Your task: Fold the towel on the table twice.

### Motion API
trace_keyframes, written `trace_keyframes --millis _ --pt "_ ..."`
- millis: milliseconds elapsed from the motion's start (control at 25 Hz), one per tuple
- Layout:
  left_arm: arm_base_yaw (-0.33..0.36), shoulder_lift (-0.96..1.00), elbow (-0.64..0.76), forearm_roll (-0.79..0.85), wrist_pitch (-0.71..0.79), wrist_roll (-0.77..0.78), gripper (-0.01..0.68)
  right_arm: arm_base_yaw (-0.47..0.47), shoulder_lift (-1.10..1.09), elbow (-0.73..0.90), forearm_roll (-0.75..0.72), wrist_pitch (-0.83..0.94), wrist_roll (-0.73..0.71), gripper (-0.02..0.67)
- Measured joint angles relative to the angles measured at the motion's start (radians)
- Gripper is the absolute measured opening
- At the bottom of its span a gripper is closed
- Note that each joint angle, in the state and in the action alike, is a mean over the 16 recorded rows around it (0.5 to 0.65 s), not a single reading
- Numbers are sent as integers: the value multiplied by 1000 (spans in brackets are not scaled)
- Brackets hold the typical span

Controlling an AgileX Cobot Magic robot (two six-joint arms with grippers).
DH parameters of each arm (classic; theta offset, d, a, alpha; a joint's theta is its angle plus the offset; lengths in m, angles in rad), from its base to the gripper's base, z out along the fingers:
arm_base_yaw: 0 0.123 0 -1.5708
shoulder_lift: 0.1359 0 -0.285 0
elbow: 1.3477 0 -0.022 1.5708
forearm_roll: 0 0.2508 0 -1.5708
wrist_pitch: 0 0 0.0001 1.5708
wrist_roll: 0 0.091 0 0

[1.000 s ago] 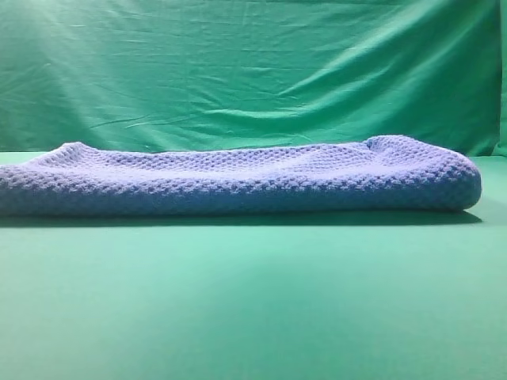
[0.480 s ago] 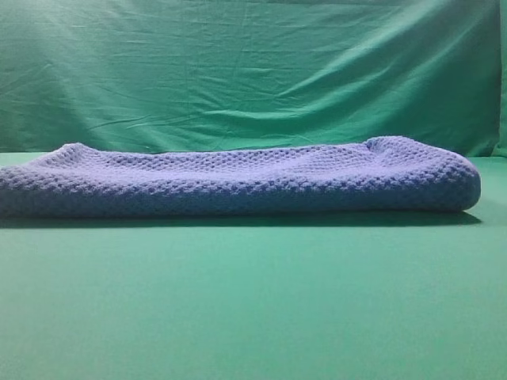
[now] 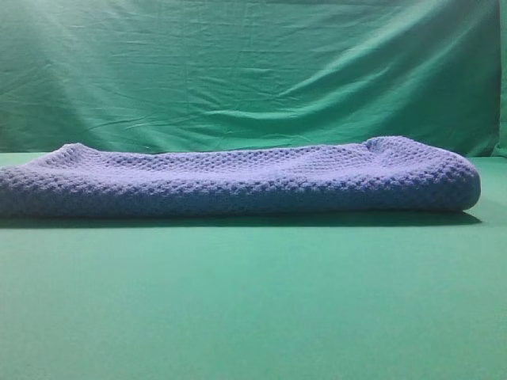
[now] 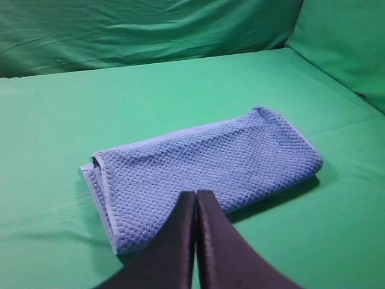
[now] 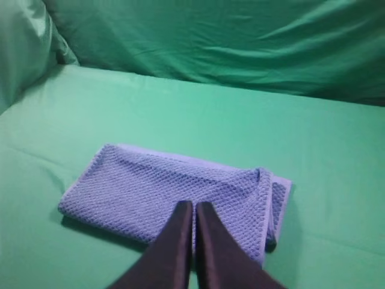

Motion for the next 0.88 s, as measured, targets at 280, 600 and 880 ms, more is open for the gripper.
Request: trace_keyframes --millis 280,600,880 --pt "0 -231 178 6 -66 -1 0 0 -298 290 0 -134 -61 0" --pt "0 -428 307 13 -102 -14 0 0 -559 469 1 -181 -89 0" --pt "0 -503 361 19 -97 -39 0 0 -703 516 2 -159 -77 0"
